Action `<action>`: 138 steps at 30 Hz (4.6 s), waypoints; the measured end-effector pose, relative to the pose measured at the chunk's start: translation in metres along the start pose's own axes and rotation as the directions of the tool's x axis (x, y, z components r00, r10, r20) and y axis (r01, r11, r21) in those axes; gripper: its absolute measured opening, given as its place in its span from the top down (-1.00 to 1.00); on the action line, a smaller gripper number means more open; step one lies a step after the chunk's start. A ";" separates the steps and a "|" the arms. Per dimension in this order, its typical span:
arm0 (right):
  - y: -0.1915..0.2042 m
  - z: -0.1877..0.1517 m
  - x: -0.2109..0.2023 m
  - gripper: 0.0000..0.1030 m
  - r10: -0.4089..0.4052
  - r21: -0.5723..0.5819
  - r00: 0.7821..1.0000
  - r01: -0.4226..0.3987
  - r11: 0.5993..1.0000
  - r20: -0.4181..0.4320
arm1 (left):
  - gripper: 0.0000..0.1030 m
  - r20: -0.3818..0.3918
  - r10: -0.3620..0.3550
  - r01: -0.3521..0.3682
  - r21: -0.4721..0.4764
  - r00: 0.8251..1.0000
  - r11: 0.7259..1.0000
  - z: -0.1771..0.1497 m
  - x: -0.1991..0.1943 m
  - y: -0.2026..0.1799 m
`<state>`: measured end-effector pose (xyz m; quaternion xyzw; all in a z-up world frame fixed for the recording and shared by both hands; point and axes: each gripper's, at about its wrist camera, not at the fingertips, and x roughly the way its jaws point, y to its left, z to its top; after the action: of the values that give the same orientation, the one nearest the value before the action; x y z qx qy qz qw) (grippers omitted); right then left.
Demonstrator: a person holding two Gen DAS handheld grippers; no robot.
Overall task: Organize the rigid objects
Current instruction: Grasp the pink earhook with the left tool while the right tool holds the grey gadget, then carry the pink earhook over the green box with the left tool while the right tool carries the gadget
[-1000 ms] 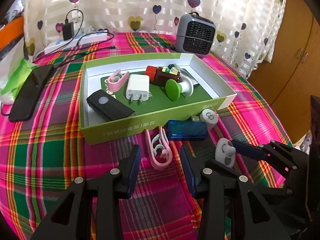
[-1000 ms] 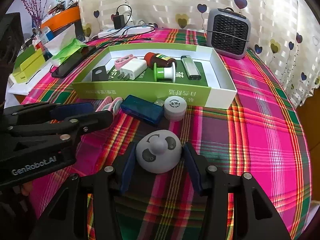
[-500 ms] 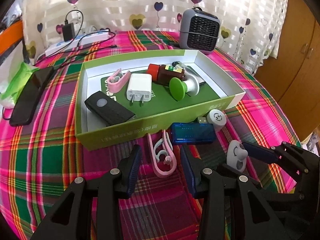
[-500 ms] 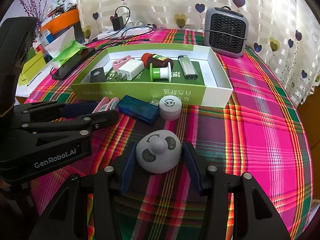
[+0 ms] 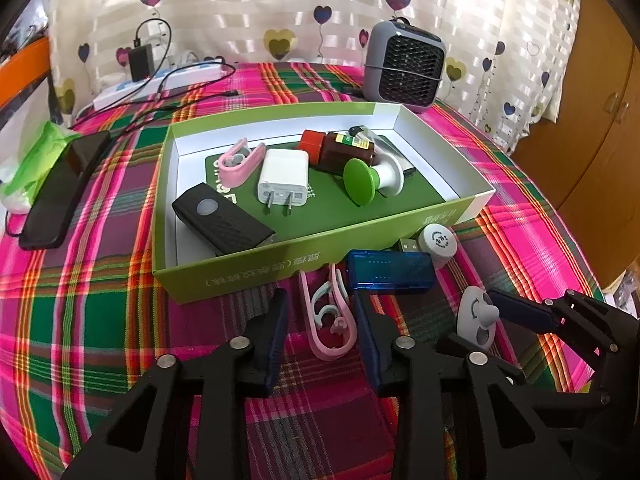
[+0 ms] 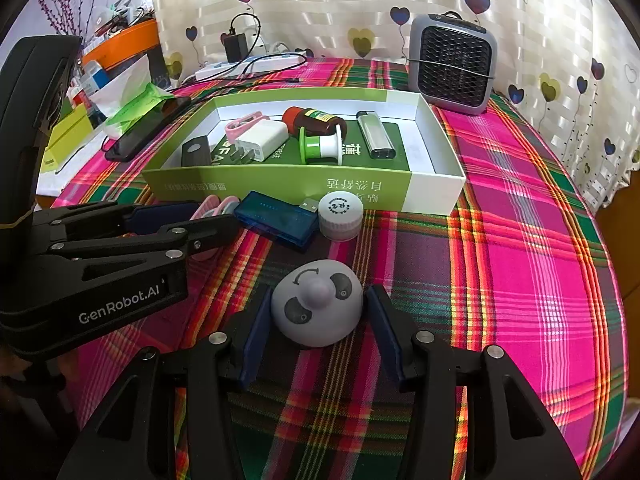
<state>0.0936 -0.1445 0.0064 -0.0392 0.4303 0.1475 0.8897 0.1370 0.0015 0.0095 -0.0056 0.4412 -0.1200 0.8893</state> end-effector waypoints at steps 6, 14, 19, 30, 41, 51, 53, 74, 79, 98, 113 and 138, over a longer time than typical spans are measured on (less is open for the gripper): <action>0.000 0.000 0.000 0.04 0.001 0.000 1.000 -0.001 1.000 0.000 | 0.56 0.001 -0.008 0.008 -0.002 1.000 1.000 0.000 0.000 0.000; 0.001 0.000 0.000 0.04 -0.004 -0.003 1.000 0.004 1.000 0.000 | 0.57 0.014 -0.012 0.012 0.006 1.000 1.000 -0.001 -0.003 -0.002; 0.001 0.000 0.000 0.04 -0.001 0.004 1.000 0.001 1.000 0.000 | 0.57 0.018 -0.015 0.014 0.012 1.000 1.000 -0.001 -0.006 -0.003; 0.001 0.001 -0.005 0.04 0.009 0.007 1.000 -0.009 1.000 0.022 | 0.57 0.035 -0.017 0.017 0.017 0.999 1.000 -0.002 -0.013 -0.003; -0.001 0.004 -0.012 0.04 0.007 0.008 0.999 -0.007 1.000 0.041 | 0.57 0.065 -0.029 0.028 0.013 0.997 1.000 -0.003 -0.025 -0.001; -0.005 0.015 -0.025 0.04 -0.003 0.006 0.997 0.003 1.000 0.075 | 0.57 0.096 -0.039 0.037 0.014 0.995 0.999 0.006 -0.041 0.000; -0.006 0.018 -0.027 0.04 -0.005 0.005 0.997 0.005 1.000 0.081 | 0.58 0.100 -0.037 0.036 0.013 0.994 0.999 0.008 -0.042 0.000; -0.025 0.071 -0.030 0.04 -0.011 0.012 0.989 0.009 1.000 0.147 | 0.58 0.113 -0.035 0.035 0.005 0.993 0.999 0.038 -0.038 0.010; -0.031 0.089 -0.021 0.04 -0.010 0.012 0.988 0.009 1.000 0.152 | 0.58 0.107 -0.039 0.038 0.009 0.993 0.999 0.044 -0.030 0.011; -0.055 0.135 0.038 0.04 0.039 0.039 0.994 -0.043 0.998 0.100 | 0.58 0.063 -0.054 0.054 0.012 0.997 0.998 0.057 0.005 0.009; -0.060 0.144 0.076 0.04 0.039 0.038 0.999 -0.041 0.998 0.036 | 0.58 0.019 -0.064 0.064 0.031 0.998 0.997 0.058 0.028 0.004; -0.060 0.143 0.092 0.04 0.034 0.039 0.999 -0.034 0.999 0.007 | 0.57 -0.014 -0.083 0.083 0.007 0.996 0.996 0.061 0.041 0.006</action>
<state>0.2738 -0.1528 0.0211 -0.0140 0.4307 0.1543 0.8891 0.2096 -0.0078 0.0142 -0.0197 0.4461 -0.1587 0.8806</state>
